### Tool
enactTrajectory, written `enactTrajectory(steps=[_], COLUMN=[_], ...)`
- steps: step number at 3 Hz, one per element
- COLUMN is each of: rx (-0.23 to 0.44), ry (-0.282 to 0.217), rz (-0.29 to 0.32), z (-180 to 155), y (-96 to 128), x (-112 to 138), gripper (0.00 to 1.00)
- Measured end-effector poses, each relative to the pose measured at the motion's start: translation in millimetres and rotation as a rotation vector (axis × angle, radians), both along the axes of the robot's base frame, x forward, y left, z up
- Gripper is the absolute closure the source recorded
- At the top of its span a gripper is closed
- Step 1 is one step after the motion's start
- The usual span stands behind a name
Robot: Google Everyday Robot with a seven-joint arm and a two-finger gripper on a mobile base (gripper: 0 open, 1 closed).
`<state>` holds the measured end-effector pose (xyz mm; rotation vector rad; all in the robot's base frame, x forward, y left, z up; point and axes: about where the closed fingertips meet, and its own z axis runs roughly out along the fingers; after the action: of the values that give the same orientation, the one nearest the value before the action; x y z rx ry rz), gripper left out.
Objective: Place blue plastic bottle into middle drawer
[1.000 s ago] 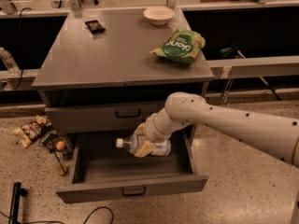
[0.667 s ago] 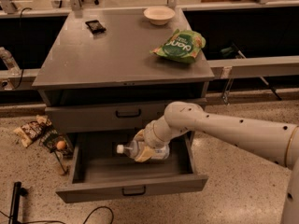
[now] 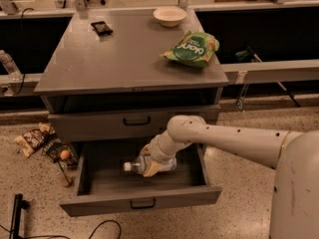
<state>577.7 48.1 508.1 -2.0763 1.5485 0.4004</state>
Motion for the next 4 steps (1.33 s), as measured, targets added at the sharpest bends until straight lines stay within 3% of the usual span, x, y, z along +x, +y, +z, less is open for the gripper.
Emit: enactTrajectory(steps=[1,2,4], rx=[-0.029,-0.072,-0.088], ry=[0.031,0.062,0.060], rz=[-0.045,-0.142,-0.183], z=[-29,-51,-75], y=[8,10,14], x=[6,4,-1], gripper=[0.79,0.54,0.08])
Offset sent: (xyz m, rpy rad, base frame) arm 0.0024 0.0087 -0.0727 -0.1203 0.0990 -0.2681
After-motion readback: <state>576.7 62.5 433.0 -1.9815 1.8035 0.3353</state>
